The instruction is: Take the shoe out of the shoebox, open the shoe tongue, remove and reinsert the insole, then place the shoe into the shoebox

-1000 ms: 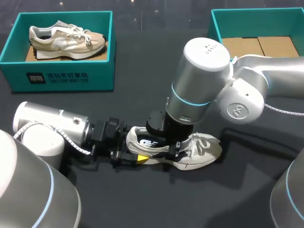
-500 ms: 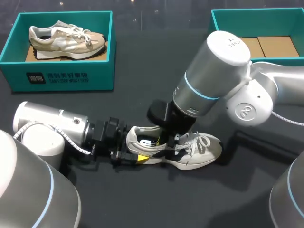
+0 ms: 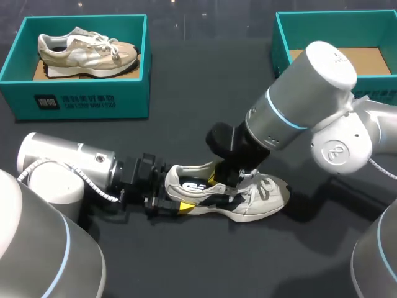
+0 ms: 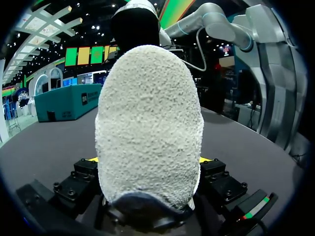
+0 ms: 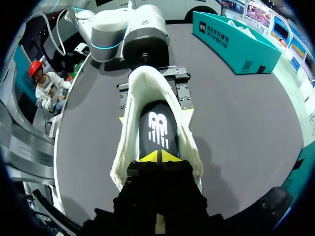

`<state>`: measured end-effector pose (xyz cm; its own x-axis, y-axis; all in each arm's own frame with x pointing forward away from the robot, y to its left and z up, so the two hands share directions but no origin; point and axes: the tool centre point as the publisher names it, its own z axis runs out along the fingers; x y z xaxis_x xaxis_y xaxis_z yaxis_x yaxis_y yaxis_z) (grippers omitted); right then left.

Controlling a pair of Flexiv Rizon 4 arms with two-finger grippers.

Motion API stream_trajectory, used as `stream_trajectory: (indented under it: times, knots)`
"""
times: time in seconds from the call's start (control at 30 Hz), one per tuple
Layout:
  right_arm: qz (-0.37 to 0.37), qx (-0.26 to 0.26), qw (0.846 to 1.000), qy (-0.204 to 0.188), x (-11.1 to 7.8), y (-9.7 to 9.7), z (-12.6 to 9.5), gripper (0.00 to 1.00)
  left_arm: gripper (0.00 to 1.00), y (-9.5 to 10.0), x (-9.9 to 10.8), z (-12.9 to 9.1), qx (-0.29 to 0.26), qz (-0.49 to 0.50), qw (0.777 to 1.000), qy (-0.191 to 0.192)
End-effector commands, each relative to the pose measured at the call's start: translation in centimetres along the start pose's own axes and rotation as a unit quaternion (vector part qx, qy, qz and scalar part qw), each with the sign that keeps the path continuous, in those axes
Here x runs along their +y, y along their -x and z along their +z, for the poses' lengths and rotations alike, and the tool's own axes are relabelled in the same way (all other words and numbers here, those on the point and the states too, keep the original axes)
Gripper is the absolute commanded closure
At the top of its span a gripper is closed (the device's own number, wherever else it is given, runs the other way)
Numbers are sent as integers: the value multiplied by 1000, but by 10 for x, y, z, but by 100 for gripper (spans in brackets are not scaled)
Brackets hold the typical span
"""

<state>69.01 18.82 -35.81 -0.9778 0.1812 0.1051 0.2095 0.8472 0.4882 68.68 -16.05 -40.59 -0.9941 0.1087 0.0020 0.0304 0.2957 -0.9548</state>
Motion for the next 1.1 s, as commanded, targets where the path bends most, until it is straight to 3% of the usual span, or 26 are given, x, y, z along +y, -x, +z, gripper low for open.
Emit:
stream_trajectory:
  times: [0.03,0.27,0.83,0.87,1.1]
  knots:
    - [3,-80,996,-47,8,-15,3,100,100,0,2,2,-1,0,1000,1]
    - [-13,-125,989,-78,15,-19,4,100,100,0,2,2,-1,0,1000,1]
    - [-14,-127,989,-80,15,-19,3,100,100,0,2,2,-1,0,1000,1]
    - [-7,-148,984,-96,13,-18,5,100,100,0,2,2,-1,0,1000,1]
    - [-4,-213,971,-110,2,-9,7,100,100,0,2,2,-1,0,1000,1]
